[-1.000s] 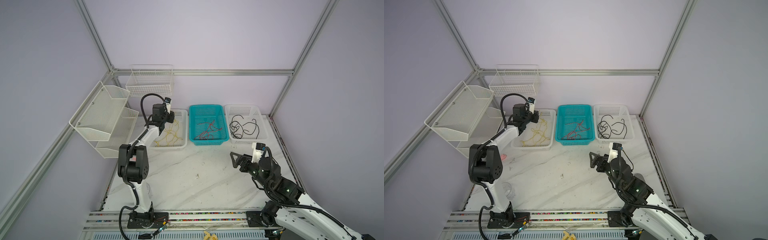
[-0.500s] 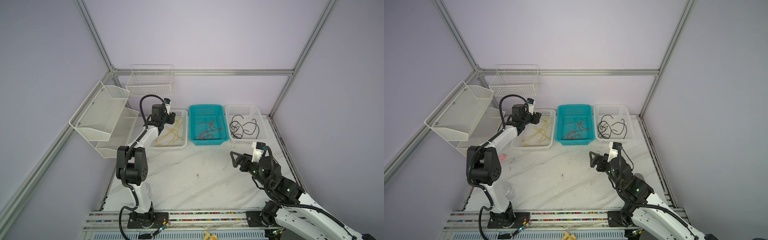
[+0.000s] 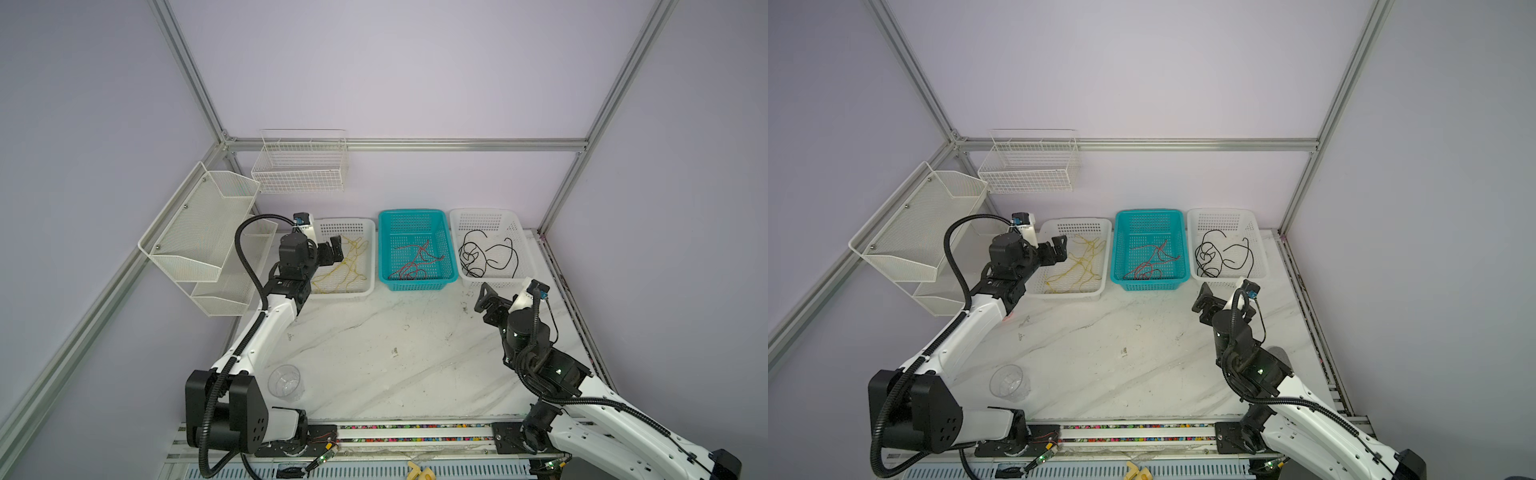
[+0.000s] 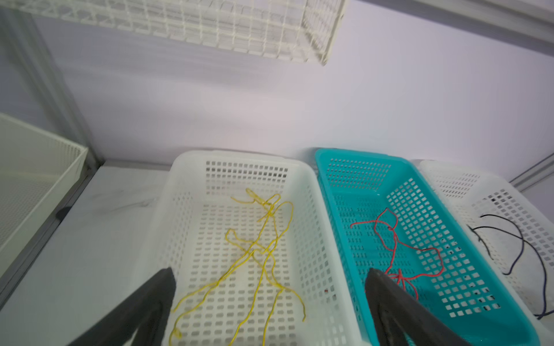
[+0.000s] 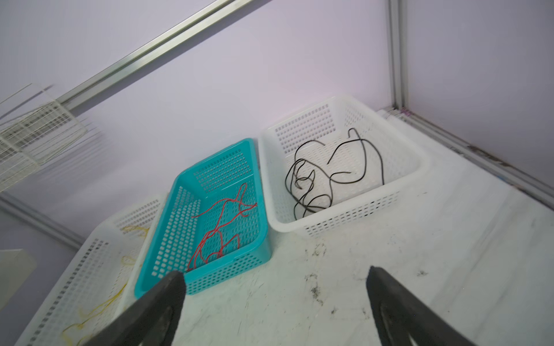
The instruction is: Untangle the cables
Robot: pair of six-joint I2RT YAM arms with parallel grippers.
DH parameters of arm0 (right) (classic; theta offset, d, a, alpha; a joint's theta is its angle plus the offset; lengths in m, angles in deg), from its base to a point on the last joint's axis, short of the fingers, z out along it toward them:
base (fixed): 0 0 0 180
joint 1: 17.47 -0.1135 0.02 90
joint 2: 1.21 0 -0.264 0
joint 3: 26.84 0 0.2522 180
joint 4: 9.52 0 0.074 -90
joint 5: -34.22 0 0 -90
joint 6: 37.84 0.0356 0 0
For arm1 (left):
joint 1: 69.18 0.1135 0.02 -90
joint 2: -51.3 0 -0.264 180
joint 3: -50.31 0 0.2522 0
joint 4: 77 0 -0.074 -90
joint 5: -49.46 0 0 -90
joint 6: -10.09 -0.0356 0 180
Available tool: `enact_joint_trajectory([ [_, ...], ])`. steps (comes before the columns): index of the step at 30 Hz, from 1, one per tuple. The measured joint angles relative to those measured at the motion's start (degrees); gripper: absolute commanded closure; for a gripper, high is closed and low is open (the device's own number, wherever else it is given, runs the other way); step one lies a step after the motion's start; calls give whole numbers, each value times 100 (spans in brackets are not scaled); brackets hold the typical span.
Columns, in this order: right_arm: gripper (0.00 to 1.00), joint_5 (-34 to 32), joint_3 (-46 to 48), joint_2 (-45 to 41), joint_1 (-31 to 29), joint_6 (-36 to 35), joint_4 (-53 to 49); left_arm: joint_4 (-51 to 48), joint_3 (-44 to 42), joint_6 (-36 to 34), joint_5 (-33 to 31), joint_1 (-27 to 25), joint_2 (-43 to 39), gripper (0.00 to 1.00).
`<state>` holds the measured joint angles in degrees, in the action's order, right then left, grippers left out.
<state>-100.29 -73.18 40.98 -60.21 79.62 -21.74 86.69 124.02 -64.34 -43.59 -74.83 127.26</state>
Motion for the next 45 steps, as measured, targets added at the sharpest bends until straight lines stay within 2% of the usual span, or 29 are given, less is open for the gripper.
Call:
enact_joint_trajectory([
  [3,3,-496,450,293,162,-564,931,-175,-505,197,-468,0,-269,0],
  [5,3,-612,584,684,476,-881,1502,-184,-885,299,-717,0,-413,0],
  [11,3,-658,638,1797,1217,-1425,2887,-175,-1587,378,-1250,0,-463,1],
  [19,3,-393,610,3698,2013,-1985,4417,221,-1862,79,-1825,2,22,0],
  [22,3,-205,605,4214,2247,-2039,4809,643,-1996,-151,-1888,11,107,0],
  [25,3,-109,588,4669,2415,-2146,5263,1690,-2579,-404,-2026,50,129,0],
  [28,3,72,520,5141,2522,-2430,5772,2999,-3106,-592,-1976,168,306,0],
  [32,3,302,503,5670,2616,-2715,6745,4089,-3195,-787,-1851,376,774,0],
  [35,3,903,592,5759,2874,-2798,7134,4791,-3375,-774,-1602,540,979,0],
  [38,3,1539,789,5974,3226,-2846,7783,5169,-3462,-798,-1222,678,1095,0],
  [41,3,2022,793,6015,3340,-2898,7901,5377,-3550,-848,-914,785,1126,0],
  [45,3,2168,756,6024,3377,-2879,7875,5825,-3679,-955,-645,815,1248,0],
])
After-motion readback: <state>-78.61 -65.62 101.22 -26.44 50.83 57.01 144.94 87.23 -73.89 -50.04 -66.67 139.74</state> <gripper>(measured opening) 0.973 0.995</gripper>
